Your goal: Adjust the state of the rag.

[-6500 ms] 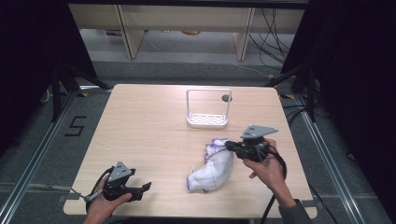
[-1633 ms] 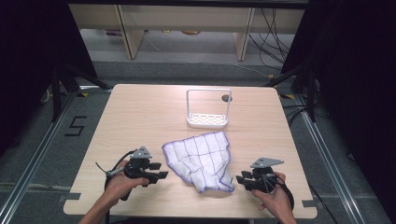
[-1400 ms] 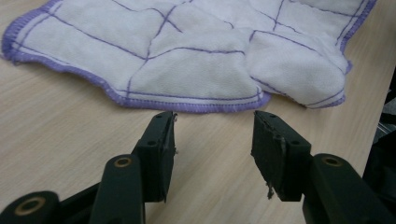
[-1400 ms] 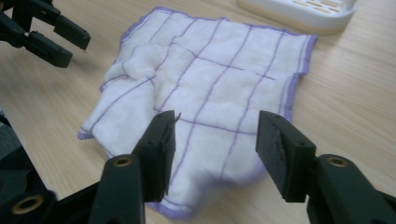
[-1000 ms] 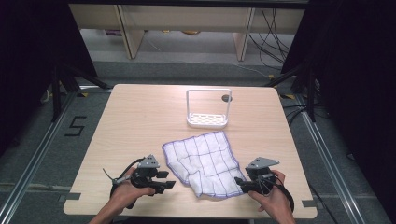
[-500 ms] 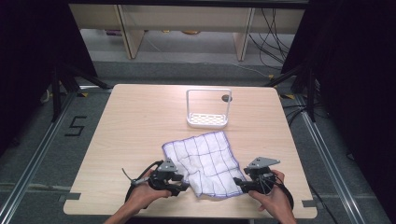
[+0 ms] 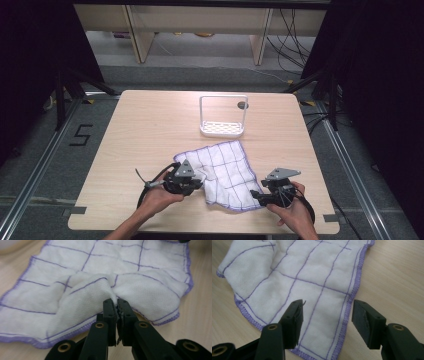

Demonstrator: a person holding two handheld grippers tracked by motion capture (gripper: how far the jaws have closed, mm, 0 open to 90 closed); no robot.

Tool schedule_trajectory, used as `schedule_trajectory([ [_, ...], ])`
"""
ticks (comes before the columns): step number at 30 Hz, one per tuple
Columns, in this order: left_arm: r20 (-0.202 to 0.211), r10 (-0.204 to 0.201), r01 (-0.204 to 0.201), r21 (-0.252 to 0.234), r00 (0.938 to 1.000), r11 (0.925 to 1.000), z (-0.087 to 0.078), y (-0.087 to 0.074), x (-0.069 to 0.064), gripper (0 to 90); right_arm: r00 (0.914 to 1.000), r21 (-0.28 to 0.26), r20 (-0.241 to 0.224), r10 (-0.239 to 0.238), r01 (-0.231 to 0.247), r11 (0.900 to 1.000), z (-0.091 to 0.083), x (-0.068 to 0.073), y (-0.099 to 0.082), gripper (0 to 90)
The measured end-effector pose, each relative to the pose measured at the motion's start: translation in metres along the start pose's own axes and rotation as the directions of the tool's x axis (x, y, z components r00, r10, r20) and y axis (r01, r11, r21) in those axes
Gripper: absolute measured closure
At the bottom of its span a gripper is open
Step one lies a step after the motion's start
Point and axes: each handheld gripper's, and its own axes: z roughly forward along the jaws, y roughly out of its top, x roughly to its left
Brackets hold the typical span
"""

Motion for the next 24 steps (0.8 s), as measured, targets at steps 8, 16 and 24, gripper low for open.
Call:
schedule_trajectory([
  [8,0.022,-0.022,0.022,0.014,0.9995,0.9997,-0.029,-0.001,0.021,84.7,0.9988,0.069,0.008,-0.049,0.048,0.9965,0.018,0.009,-0.006,46.7],
  [16,0.035,0.001,-0.002,0.045,0.9994,0.999,-0.03,-0.003,0.026,84.5,0.9987,0.06,-0.012,-0.05,0.051,0.9969,0.021,0.021,-0.004,50.0],
  [24,0.033,-0.004,0.003,0.041,0.9994,0.9992,-0.034,-0.005,0.027,84.9,0.9941,0.071,-0.038,-0.102,0.104,0.992,0.021,0.026,-0.005,83.6],
])
